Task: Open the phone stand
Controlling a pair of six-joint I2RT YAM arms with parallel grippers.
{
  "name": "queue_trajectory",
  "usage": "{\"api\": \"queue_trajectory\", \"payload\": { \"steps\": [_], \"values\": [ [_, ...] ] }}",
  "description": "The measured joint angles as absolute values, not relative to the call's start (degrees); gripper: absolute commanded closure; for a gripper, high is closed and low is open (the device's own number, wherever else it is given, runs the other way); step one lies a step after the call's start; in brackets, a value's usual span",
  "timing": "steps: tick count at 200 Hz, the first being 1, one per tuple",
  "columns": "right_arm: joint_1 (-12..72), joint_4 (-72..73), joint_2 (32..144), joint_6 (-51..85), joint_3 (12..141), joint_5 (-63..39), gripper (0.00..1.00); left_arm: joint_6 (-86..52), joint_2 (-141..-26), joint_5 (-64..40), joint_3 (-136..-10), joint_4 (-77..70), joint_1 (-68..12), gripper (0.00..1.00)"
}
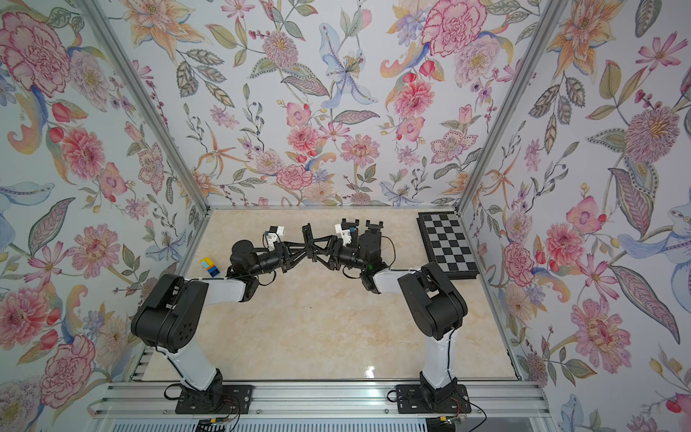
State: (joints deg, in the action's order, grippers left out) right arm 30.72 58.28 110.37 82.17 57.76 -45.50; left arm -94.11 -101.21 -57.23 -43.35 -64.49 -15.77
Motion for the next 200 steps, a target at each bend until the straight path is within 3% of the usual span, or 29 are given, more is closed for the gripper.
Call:
{"api": "queue_trajectory", "payload": {
  "steps": [200],
  "values": [
    [22.2, 54.3, 113.8, 79.7, 64.6, -58.1, 0.51, -95.7, -99.4, -58.2, -40.1, -67.4, -14.5, 1.0]
  ]
}}
